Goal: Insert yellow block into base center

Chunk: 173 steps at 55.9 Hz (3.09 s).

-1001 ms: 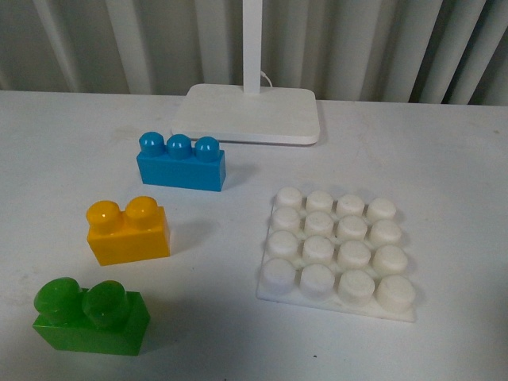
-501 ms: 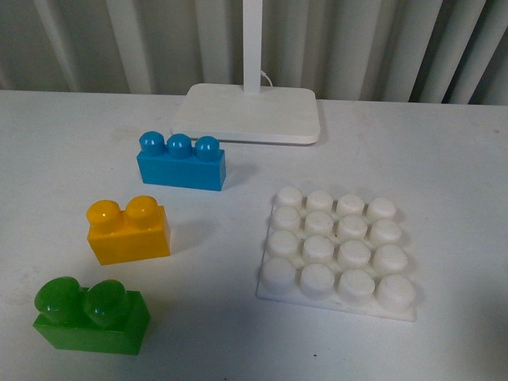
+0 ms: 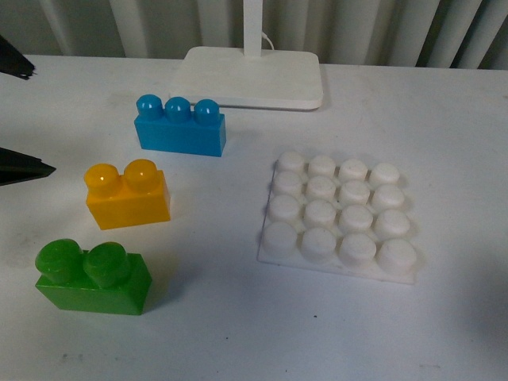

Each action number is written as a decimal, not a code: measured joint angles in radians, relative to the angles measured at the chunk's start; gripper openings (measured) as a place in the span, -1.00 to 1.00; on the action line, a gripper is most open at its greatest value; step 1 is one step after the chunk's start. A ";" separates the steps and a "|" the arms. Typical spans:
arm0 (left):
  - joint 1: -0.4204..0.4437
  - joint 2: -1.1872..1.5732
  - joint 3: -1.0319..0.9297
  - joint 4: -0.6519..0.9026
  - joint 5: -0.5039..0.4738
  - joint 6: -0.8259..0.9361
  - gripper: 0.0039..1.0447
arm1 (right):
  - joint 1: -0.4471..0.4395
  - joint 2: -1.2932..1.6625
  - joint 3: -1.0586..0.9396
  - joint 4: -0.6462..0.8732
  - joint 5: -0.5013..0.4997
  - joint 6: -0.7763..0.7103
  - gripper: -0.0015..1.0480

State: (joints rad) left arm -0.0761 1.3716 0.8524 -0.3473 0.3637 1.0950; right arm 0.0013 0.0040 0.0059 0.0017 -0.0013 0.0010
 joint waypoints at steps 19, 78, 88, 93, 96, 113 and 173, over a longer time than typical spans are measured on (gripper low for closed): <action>-0.097 0.202 0.193 -0.187 -0.079 0.215 0.88 | 0.000 0.000 0.000 0.000 0.000 0.000 0.83; -0.199 0.455 0.351 -0.275 -0.111 0.210 -0.40 | 0.000 0.000 0.000 0.000 0.000 0.000 0.83; -0.222 0.441 0.387 -0.318 -0.090 0.214 -0.40 | 0.000 0.000 0.000 0.000 0.000 0.000 0.83; -0.240 0.433 0.411 -0.321 -0.069 0.209 -0.40 | 0.000 0.000 0.000 0.000 0.000 0.000 0.83; -0.256 0.428 0.428 -0.323 -0.057 0.206 -0.41 | 0.000 0.000 0.000 0.000 0.000 0.000 0.83; -0.363 0.450 0.509 -0.327 -0.053 0.177 -0.41 | 0.000 0.000 0.000 0.000 0.000 0.000 0.83; -0.553 0.695 0.792 -0.356 -0.093 0.151 -0.41 | 0.000 0.000 0.000 0.000 0.000 0.000 0.83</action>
State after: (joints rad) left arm -0.6289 2.0670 1.6444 -0.7036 0.2710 1.2465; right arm 0.0013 0.0040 0.0059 0.0017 -0.0013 0.0010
